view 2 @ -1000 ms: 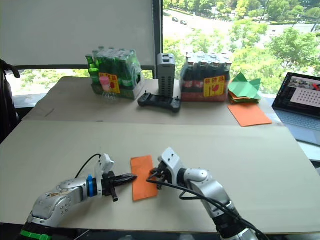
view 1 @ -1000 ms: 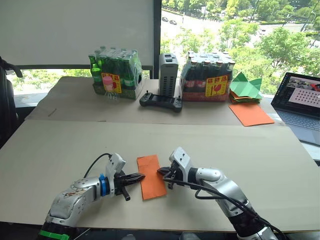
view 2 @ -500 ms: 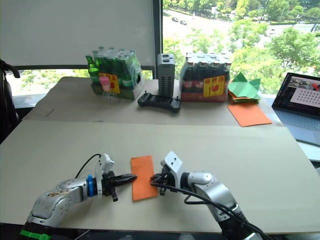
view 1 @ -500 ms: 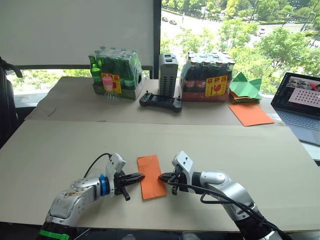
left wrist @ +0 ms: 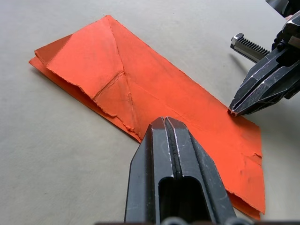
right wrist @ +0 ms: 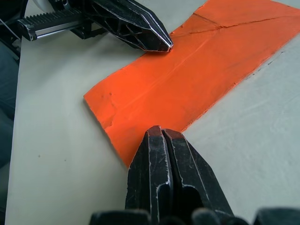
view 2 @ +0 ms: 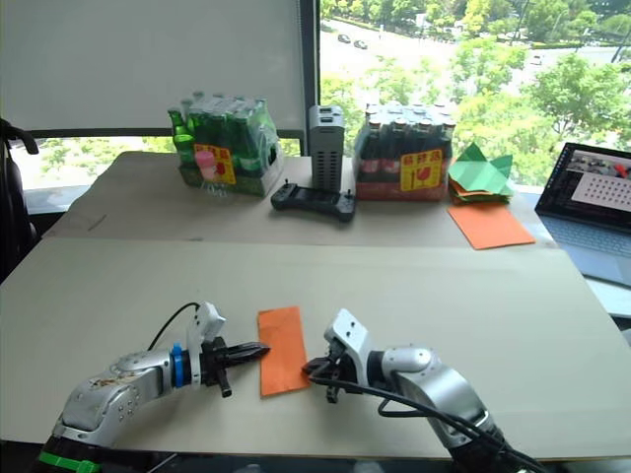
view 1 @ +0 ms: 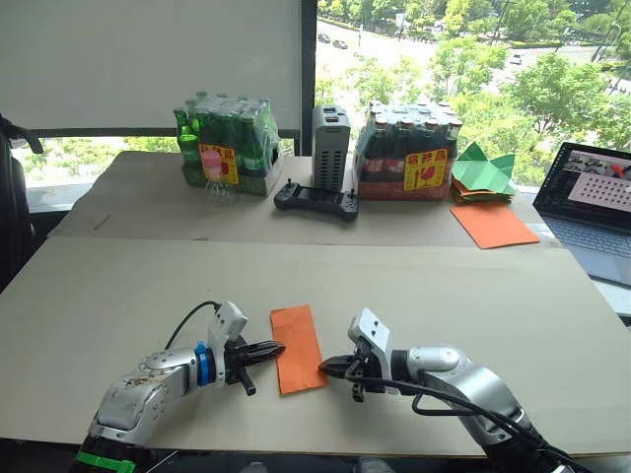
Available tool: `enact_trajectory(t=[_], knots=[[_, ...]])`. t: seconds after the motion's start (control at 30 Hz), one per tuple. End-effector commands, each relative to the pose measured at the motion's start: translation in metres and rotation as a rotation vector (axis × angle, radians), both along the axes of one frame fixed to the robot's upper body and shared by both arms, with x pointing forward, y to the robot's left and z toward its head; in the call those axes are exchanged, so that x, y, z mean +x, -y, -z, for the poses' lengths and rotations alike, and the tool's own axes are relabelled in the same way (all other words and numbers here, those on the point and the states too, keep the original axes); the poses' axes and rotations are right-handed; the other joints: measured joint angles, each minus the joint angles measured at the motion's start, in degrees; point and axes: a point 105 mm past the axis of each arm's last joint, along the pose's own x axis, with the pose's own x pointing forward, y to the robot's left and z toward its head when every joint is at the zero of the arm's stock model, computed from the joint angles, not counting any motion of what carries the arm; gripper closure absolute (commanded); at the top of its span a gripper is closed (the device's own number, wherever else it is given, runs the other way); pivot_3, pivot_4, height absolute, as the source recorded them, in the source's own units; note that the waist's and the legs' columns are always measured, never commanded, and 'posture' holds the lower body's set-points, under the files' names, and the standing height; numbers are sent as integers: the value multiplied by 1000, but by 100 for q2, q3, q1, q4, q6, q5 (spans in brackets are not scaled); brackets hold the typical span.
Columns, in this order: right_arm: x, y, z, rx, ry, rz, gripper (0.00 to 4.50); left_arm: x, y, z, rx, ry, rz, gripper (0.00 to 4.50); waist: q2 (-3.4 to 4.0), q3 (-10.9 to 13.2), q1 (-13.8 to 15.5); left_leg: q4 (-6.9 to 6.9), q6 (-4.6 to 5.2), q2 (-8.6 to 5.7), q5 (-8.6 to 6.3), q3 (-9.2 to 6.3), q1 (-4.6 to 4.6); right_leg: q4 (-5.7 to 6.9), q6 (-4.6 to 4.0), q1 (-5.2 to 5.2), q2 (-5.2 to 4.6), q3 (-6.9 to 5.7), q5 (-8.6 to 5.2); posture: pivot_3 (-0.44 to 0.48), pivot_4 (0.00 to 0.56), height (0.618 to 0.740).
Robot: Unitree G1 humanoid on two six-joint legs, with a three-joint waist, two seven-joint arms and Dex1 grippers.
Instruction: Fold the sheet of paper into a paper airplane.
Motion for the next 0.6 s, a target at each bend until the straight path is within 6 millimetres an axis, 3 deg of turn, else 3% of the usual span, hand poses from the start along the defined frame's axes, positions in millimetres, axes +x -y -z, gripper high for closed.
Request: enact_trajectory(t=[0.03,0.27,0.4,0.5,0.6], knots=[[-15,3,22,-53,-112,-28,4472,0,-11,15,63,-59,-43,4500,-1,0,1,0,0,0,0,0,0,0,0,0,0,0,0,0,150,740],[-6,3,12,-13,-68,3,4472,2,-12,14,60,-56,-46,4500,-1,0,2,0,0,0,0,0,0,-1,0,1,0,0,0,0,150,740],[18,3,-12,127,-54,121,4472,4,-11,7,3,-61,-63,4500,-3,0,-13,0,0,1,0,-1,0,3,-1,0,2,0,0,0,150,740],[42,8,-42,280,-41,221,4472,11,-12,-4,-53,-54,-90,4500,-8,7,-9,1,-1,0,0,-1,-3,5,-1,-2,1,1,1,0,150,740],[54,13,-53,348,-41,282,4472,11,-9,-18,-131,-54,-78,4500,-8,8,-1,-1,-1,-1,0,-4,-16,3,-1,-12,1,-1,0,0,150,740]])
